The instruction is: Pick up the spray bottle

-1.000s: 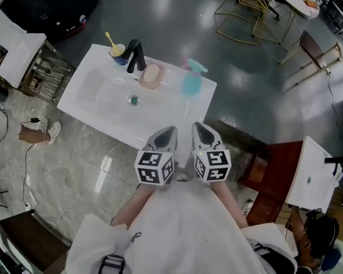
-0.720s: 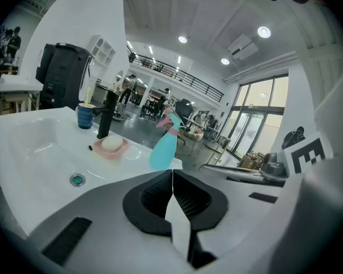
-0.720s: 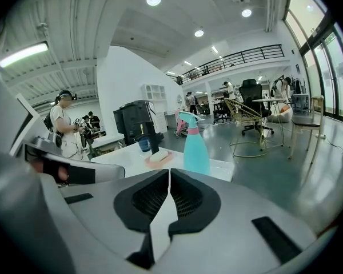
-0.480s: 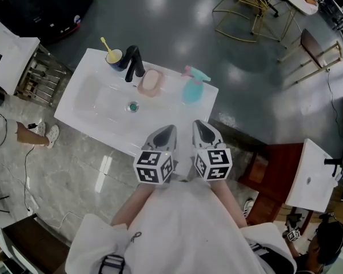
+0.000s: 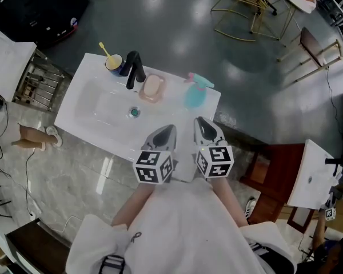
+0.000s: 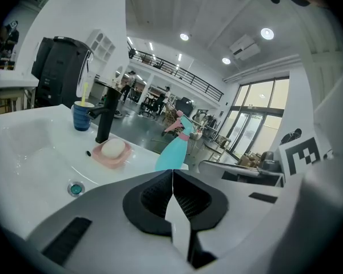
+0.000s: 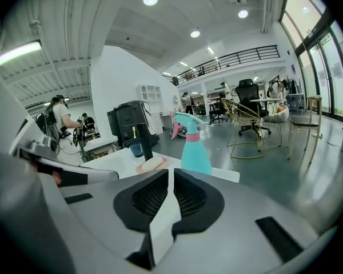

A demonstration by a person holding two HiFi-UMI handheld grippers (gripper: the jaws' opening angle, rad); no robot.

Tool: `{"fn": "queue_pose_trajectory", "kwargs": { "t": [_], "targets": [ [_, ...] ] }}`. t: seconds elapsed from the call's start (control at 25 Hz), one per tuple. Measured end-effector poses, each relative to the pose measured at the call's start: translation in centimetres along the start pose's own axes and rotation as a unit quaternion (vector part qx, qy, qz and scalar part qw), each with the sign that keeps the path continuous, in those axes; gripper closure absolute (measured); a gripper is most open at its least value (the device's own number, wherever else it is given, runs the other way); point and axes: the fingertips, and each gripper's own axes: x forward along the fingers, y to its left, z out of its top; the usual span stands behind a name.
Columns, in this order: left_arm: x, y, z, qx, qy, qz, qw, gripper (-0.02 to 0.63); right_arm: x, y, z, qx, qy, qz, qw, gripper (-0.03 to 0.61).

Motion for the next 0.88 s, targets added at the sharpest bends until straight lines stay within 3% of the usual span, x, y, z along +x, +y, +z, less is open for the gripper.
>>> {"fn": "queue_pose_trajectory", "kwargs": {
  "t": [0.72,0.88],
  "targets": [
    [1.3,3.1,1.0,0.0,0.012,-0.002,0.9999,0.588,3.1,-0.6,1.7,-0.002,-0.013,-0.027,1.0,0.543],
    [1.6,3.4,0.6,0.003,0.022,-0.005,0.9997,0.588,3.5,-0.2,1.9,0.0,-0.013,-0.015,1.0,0.446]
  ]
}}
